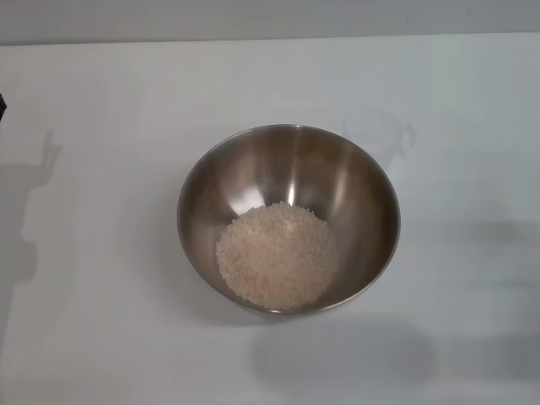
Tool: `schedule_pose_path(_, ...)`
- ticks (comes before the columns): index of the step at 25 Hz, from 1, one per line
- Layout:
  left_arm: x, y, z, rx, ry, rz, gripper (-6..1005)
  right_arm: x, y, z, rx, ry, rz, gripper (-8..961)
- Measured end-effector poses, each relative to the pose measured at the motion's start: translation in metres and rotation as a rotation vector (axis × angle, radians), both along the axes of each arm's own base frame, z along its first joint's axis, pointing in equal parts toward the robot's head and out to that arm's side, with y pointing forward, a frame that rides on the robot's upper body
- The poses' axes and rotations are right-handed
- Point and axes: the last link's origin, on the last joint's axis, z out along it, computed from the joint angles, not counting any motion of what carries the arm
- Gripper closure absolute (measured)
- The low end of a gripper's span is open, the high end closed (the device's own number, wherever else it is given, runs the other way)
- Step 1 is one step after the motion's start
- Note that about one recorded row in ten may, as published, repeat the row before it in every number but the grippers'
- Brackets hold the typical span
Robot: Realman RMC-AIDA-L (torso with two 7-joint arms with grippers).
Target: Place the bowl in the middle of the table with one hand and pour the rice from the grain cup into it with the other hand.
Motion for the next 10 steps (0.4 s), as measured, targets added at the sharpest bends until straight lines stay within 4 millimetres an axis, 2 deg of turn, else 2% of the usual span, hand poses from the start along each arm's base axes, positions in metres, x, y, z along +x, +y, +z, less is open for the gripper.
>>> schedule_pose_path(4,-0.0007,-0.0001,-0.001,-0.006,0.0,0.005,181,-0.0007,0.0011,-0.0002,0.0,-0.016,0.001,161)
schedule_pose_path(10,-0.0009,0.0004,-0.002,-0.012,0.001,0.008,181,-0.0079,-0.0007,-0.0007,0.028,-0.086,0.017,112)
